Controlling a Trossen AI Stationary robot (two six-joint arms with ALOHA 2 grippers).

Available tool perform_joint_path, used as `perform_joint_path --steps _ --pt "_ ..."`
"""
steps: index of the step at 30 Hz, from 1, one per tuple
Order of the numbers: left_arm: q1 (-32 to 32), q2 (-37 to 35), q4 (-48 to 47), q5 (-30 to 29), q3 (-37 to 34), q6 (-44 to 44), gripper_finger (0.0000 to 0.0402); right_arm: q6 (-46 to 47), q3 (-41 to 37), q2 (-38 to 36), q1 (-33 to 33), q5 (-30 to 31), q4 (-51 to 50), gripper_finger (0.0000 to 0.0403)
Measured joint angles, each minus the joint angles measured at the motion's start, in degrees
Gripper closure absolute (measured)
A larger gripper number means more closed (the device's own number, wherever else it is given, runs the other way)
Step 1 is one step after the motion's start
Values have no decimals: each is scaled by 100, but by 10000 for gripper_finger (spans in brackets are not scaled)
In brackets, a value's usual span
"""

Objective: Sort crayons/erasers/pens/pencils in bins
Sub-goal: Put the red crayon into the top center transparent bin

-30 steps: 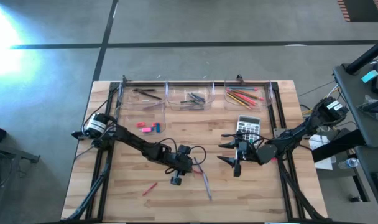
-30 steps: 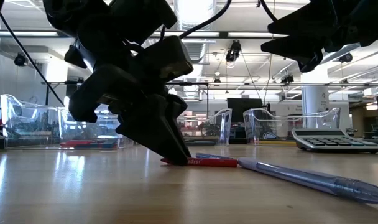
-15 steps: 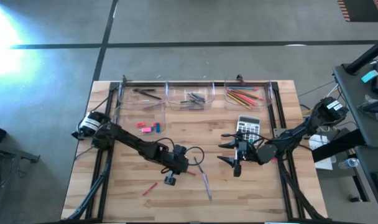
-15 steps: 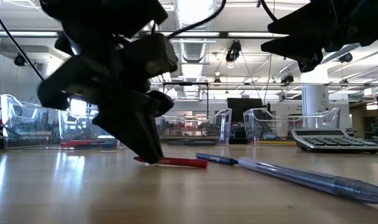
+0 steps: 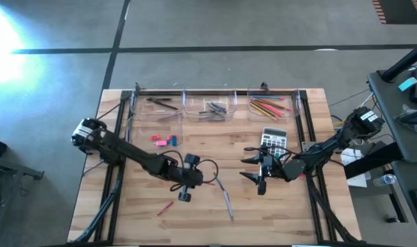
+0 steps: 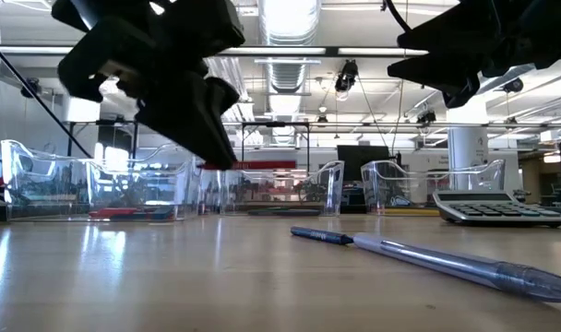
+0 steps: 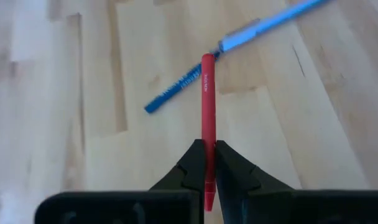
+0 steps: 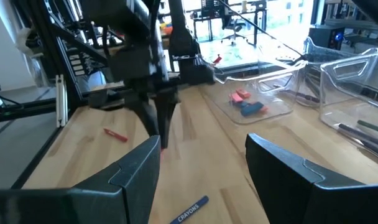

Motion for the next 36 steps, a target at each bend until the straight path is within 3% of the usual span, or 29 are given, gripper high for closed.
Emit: perform_joint_path --steps 9,15,19,27,30,36 --pt "373 -752 -501 2 17 626 398 61 34 -4 0 -1 -15 179" --pt "1505 -1331 -840 42 70 1395 398 47 128 -4 0 -4 -40 179" --pt "2617 -1517 -851 436 75 1943 398 46 144 -3 0 -4 -43 179" --pt "4471 -1031 -917 931 500 2451 398 -42 144 0 0 0 -81 179" --pt "4730 -770 -897 1253 806 2552 398 -48 142 0 0 0 -84 179" --pt "4772 -184 -958 1296 1365 2702 397 -90 144 0 0 2 -99 179"
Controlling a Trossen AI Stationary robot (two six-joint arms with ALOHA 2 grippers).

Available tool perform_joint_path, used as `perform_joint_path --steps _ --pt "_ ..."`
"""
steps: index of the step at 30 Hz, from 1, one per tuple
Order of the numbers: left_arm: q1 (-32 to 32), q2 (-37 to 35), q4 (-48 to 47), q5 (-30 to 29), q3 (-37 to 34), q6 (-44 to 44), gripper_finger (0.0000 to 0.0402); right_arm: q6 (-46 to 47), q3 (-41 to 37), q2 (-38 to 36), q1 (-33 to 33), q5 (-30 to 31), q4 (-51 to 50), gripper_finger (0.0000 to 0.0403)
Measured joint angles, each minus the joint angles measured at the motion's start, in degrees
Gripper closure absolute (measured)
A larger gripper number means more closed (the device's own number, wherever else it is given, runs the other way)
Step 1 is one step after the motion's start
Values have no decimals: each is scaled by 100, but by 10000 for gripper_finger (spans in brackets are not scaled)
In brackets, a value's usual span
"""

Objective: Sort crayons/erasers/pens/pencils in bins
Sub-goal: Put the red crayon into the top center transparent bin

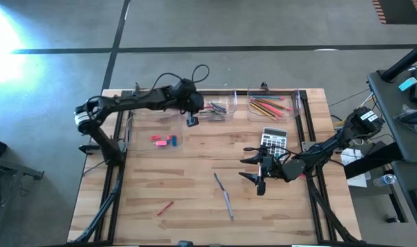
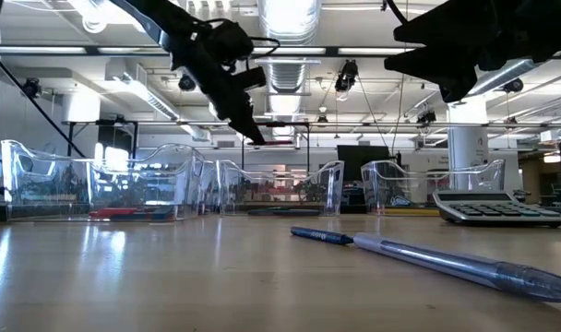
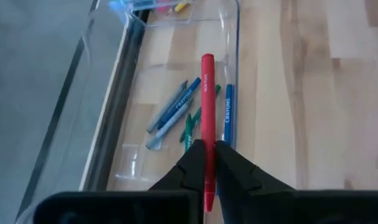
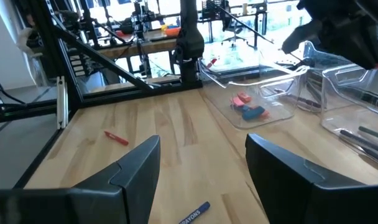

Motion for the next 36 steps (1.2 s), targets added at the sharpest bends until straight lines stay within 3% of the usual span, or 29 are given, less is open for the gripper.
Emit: perform_joint_path --steps 11,17,22,27,36 --pt "10 474 -27 -443 215 -6 330 44 0 0 0 -2 -72 179" --pt "8 189 -129 -640 215 -449 305 44 2 0 0 -2 -72 179" --pt "-191 -295 -517 -387 213 -644 299 117 2 0 0 -4 -75 179" --pt "-731 -855 -870 -353 118 -1070 300 153 4 0 0 -4 -81 179" --pt "-2432 -1912 -1006 -740 -535 -1802 300 212 6 4 0 -4 -87 179"
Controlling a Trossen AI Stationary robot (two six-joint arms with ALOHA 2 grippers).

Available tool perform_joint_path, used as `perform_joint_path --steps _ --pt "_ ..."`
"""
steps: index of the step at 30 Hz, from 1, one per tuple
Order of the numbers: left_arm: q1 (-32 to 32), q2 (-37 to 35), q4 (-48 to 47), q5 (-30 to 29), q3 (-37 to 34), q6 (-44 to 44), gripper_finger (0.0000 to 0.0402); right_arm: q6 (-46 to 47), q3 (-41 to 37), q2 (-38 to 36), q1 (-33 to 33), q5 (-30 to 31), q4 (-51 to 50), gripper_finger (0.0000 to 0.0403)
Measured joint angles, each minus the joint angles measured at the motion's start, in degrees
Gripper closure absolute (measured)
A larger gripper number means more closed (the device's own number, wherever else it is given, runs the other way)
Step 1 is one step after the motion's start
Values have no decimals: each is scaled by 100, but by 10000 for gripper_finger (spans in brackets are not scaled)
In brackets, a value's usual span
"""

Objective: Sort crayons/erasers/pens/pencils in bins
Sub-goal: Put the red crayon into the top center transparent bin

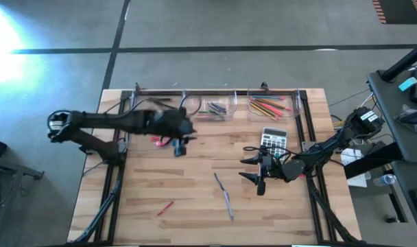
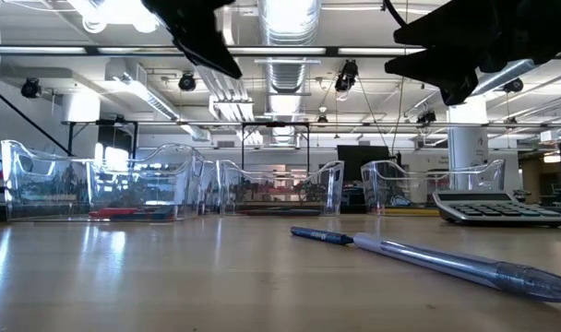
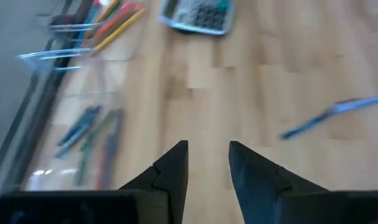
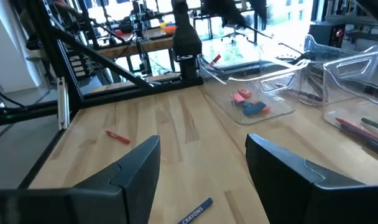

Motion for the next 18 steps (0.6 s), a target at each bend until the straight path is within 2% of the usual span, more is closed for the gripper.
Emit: perform_joint_path --steps 8,18 --pt "-1659 -485 -17 -1019 -666 -1267 300 207 11 0 0 0 -61 179" --pt "-3308 -346 -30 -1076 -1202 -3464 300 223 45 0 0 2 -114 179"
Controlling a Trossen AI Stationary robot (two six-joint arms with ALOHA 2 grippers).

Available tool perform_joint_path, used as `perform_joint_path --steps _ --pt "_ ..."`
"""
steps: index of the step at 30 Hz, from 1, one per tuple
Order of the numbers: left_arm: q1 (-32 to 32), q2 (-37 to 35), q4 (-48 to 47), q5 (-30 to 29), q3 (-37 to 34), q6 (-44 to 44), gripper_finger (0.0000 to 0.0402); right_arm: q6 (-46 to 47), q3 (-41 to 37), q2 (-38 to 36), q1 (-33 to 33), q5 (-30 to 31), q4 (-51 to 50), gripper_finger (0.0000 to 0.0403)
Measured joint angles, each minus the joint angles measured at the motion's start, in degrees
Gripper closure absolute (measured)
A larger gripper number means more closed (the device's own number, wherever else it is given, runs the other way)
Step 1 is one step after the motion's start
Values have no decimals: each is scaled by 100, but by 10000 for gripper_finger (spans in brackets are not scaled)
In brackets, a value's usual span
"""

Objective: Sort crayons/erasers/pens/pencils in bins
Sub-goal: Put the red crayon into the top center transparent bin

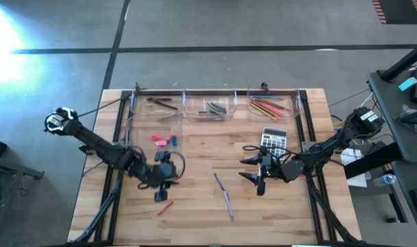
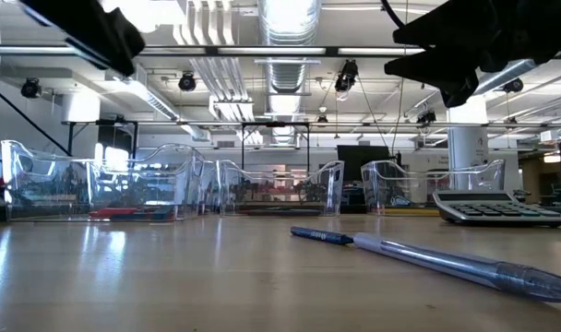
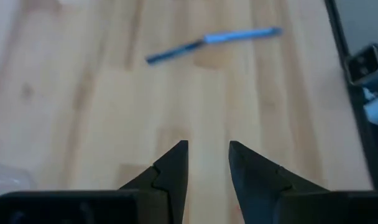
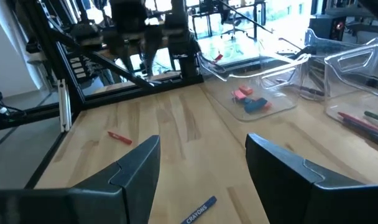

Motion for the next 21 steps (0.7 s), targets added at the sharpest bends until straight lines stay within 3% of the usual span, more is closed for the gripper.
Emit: perform_joint_path --steps 11,21 --pt "-1311 794 -10 -27 -52 -2255 300 26 1 0 0 0 -2 179" --pt "-1758 1910 -17 899 9 -3878 300 159 1 0 0 0 0 179"
